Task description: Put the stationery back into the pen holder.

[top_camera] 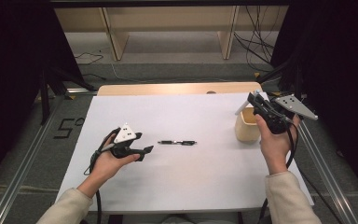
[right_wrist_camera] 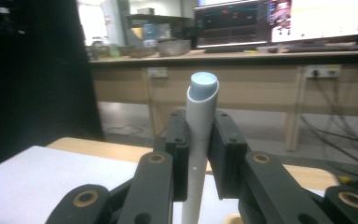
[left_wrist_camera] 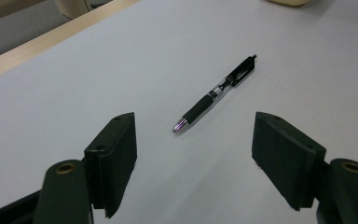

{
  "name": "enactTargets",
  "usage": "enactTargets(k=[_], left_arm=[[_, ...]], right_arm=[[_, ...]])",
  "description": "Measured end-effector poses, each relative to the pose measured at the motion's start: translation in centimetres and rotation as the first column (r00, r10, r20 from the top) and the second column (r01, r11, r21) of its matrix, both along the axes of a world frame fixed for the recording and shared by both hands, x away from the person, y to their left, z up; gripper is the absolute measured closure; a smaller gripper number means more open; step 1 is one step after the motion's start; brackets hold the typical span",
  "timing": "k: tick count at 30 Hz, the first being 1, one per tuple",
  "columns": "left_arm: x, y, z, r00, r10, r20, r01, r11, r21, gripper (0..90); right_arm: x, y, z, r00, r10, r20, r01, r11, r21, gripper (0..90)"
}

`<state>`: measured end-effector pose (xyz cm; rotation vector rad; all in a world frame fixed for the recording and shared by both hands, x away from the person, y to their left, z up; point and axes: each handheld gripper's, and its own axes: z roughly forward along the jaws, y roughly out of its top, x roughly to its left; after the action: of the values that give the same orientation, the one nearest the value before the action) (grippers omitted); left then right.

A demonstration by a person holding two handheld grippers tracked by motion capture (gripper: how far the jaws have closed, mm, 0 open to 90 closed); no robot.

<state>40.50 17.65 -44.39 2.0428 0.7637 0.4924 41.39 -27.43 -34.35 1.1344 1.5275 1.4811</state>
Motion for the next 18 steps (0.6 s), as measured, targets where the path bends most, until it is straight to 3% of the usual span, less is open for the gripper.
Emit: enactTargets(k=[8,13,18], left_arm=[[0.1,0.2,-0.2,1.0,0.005,-0.008,-0.005,1.0,-0.001,30.1],[0.1,0.2,-0.2,0.9999,0.006,-0.011,-0.006,1.0,0.002,29.8],[0.2,0.1,-0.3,0.9999,0.004,-0.012,-0.004,1.0,0.007,30.1]], right_arm=[[0.6,-1.5,-0.9,0.9958,-0.085,-0.035,0.083,0.996,-0.039,79.1],[0.9,-1.9,-1.3,0.9923,-0.116,-0.045,0.113,0.992,-0.06,79.1],[1.4,-2.0,-2.3,0.986,-0.14,-0.09,0.131,0.986,-0.1,78.9]])
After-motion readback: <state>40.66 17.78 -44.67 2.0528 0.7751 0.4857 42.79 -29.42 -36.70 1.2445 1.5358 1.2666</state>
